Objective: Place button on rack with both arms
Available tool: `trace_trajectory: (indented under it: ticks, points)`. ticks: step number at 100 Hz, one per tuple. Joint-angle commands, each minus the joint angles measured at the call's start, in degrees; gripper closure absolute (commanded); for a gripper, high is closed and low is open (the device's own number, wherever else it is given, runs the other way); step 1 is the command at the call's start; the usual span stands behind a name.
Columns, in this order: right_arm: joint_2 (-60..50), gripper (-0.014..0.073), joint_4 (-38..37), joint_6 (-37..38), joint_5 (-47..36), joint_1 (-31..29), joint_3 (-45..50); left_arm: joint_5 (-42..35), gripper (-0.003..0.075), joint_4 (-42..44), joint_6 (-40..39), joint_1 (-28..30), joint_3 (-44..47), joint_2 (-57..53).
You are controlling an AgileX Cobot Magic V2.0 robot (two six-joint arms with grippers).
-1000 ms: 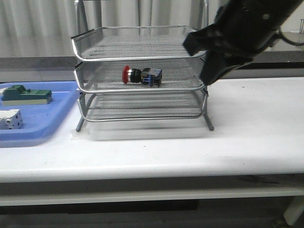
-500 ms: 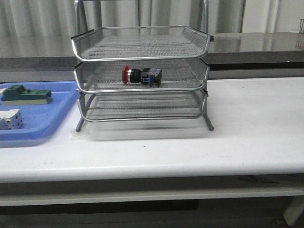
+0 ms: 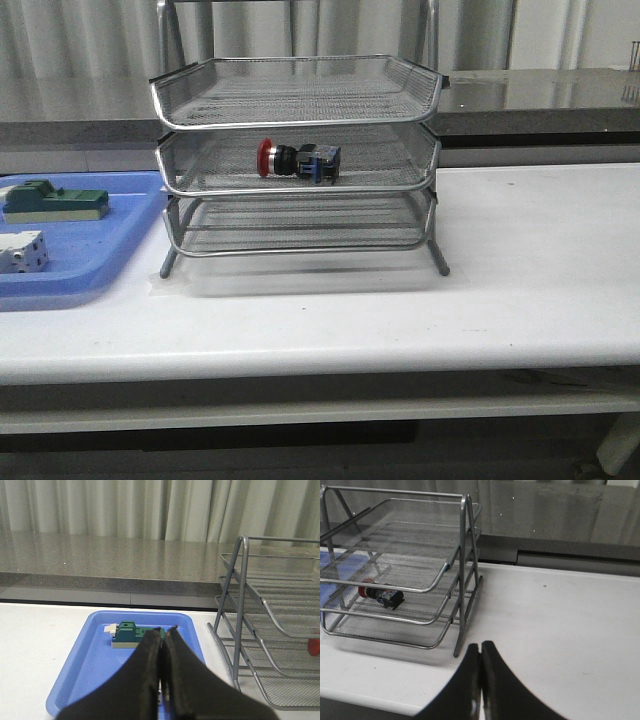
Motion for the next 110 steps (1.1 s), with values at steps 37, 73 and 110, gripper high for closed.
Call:
trace_trajectory:
  ticks: [37, 73, 110]
  points:
    - [-6.2, 0.065, -0.1, 0.0, -0.2, -0.5, -0.7, -4.1, 0.0741, 0.0, -0.5, 0.3, -1.6, 0.2]
    - [-6.2, 0.065, -0.1, 0.0, -0.2, -0.5, -0.7, -4.1, 0.0741, 0.0, -0.5, 0.3, -1.6, 0.2]
    - [-6.9, 0.065, -1.9, 0.8, 0.0, -0.5, -0.4, -4.1, 0.0741, 0.0, -0.5, 0.3, -1.6, 0.2]
